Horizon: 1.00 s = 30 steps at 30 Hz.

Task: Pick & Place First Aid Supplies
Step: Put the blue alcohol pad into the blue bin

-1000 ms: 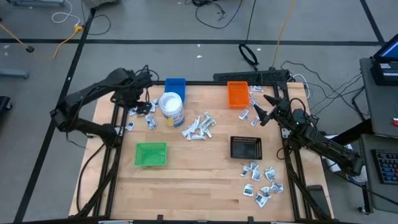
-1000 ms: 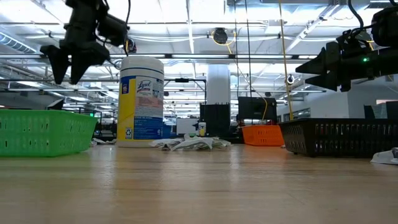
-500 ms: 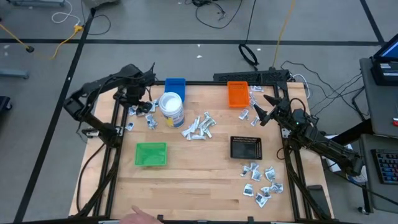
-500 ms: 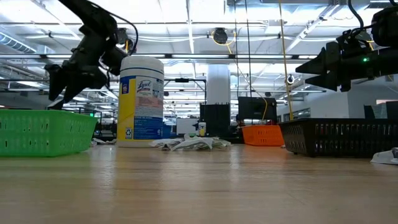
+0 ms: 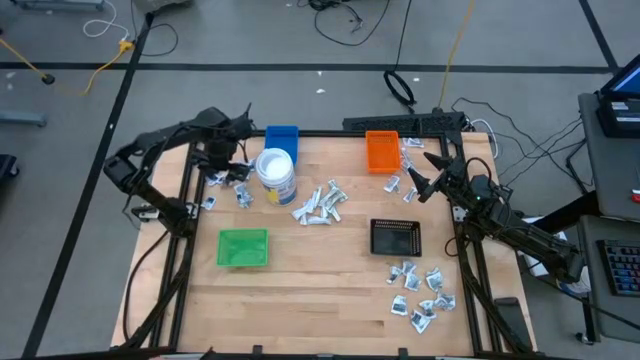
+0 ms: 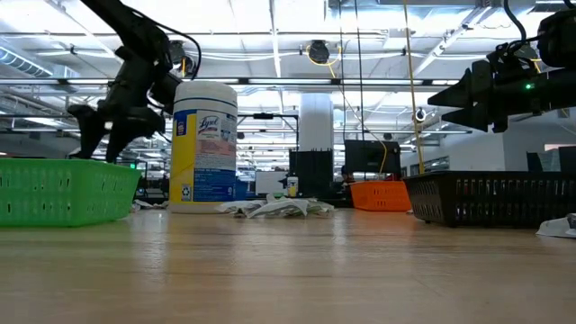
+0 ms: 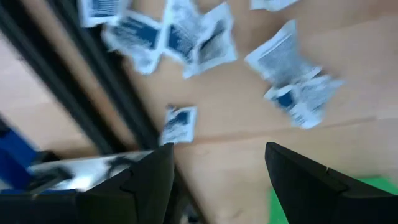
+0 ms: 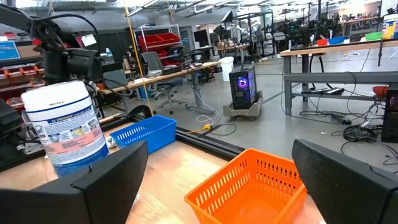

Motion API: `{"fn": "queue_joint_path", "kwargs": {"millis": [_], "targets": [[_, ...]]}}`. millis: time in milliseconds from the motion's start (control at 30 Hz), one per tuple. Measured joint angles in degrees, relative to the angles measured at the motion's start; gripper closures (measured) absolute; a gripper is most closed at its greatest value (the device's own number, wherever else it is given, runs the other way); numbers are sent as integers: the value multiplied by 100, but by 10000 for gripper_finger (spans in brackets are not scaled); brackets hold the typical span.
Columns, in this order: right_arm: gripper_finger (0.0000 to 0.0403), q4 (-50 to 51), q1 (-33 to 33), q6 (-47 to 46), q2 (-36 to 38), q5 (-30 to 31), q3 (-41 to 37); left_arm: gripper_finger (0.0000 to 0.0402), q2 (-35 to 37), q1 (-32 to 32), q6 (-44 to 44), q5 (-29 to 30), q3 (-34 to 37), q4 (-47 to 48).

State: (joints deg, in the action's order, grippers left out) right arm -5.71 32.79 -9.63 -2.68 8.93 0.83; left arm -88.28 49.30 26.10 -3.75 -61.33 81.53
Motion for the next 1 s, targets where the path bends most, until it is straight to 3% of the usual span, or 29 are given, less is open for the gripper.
{"fn": "queue_joint_path", "kwargs": {"millis": [200,467,700,1000], "targets": [[9,0,1,0,0,0,1,149,-1,2,476,-247,567,-235],[9,1,-2,0,0,0,-1,149,-1,2,1046,110,1279,-415],[9,1,-2,0,-2,0,-1,149,-1,2,958,292,1682,-945],[9,0,-1,0,-1,0,0,149,-1,9,226,511,1873,-1615]]}}
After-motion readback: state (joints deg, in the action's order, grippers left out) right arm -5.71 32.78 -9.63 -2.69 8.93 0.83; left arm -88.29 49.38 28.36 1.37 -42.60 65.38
